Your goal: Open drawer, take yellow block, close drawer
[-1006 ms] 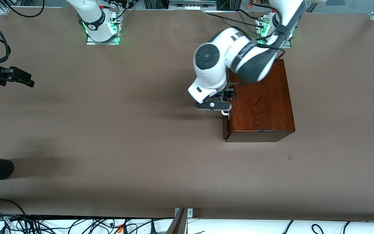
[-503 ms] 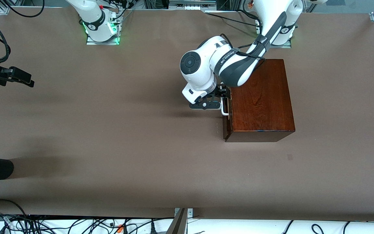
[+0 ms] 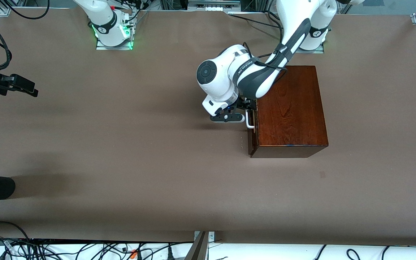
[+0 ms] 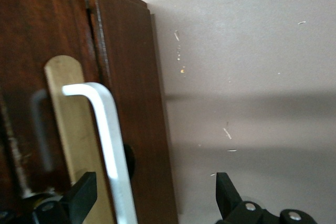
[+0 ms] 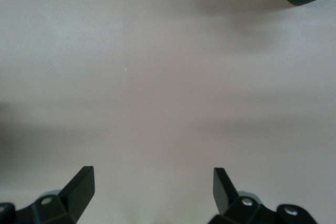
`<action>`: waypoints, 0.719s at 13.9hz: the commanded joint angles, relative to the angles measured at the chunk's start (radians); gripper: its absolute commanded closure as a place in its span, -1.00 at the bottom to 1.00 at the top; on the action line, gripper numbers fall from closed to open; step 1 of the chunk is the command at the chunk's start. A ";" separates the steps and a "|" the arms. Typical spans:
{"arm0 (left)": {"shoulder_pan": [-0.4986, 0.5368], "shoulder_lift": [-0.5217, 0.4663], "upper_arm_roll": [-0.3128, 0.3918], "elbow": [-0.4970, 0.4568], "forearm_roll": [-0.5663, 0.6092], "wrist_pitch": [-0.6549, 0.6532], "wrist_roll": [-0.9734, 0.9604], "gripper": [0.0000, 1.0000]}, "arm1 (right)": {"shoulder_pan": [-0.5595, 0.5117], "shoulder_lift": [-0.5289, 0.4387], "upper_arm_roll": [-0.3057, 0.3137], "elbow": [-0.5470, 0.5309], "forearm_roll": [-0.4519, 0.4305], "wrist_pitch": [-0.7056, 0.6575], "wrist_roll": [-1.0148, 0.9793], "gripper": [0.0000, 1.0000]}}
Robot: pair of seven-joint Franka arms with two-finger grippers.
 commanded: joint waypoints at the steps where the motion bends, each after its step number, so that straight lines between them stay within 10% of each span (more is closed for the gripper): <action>1: -0.011 0.006 0.003 -0.018 0.029 0.038 -0.041 -1.00 | -0.010 -0.020 0.007 -0.005 0.010 -0.007 -0.005 -1.00; 10: -0.039 0.035 0.000 -0.011 0.011 0.158 -0.153 -1.00 | -0.010 -0.020 0.007 -0.005 0.010 -0.007 -0.005 -1.00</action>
